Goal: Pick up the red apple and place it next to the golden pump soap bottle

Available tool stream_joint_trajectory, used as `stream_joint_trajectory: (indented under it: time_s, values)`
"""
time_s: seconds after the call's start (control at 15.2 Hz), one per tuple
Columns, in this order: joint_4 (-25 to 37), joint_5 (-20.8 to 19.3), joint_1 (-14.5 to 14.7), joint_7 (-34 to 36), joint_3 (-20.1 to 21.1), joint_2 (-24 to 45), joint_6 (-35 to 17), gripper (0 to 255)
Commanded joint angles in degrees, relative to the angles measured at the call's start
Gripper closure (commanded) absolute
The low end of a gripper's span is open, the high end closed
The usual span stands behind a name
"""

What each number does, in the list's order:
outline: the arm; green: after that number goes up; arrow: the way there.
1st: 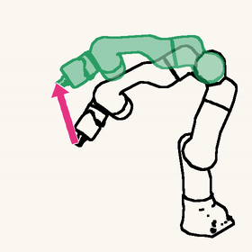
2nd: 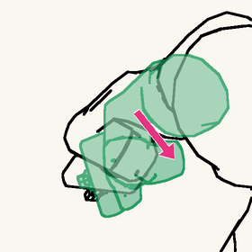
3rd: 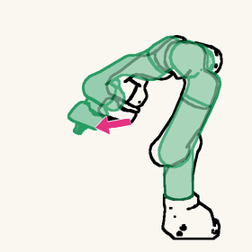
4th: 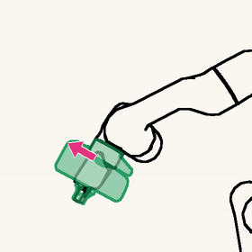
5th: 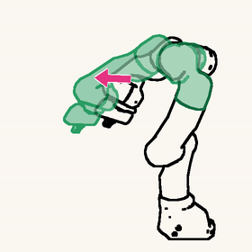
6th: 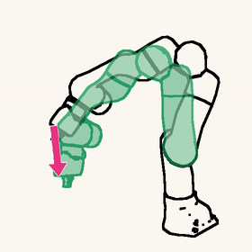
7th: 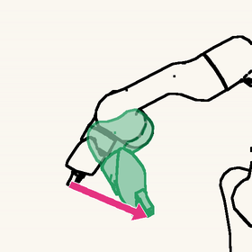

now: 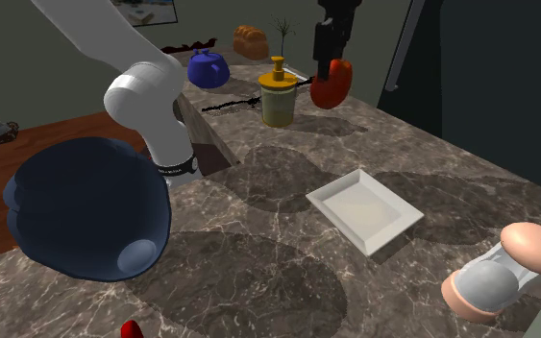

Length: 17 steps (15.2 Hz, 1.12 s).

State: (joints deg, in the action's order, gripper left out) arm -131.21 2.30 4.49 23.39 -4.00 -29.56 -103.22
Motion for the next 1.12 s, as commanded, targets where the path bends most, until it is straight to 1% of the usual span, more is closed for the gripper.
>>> stream_joint_trajectory:
  time_s: [0.0,1.06]
  values:
    - [1.6,-0.1,0.0,-0.1,-0.1,0.1,1.6,255]
    - [15.3,0.0,0.1,0.6,0.0,2.0,13.3,255]
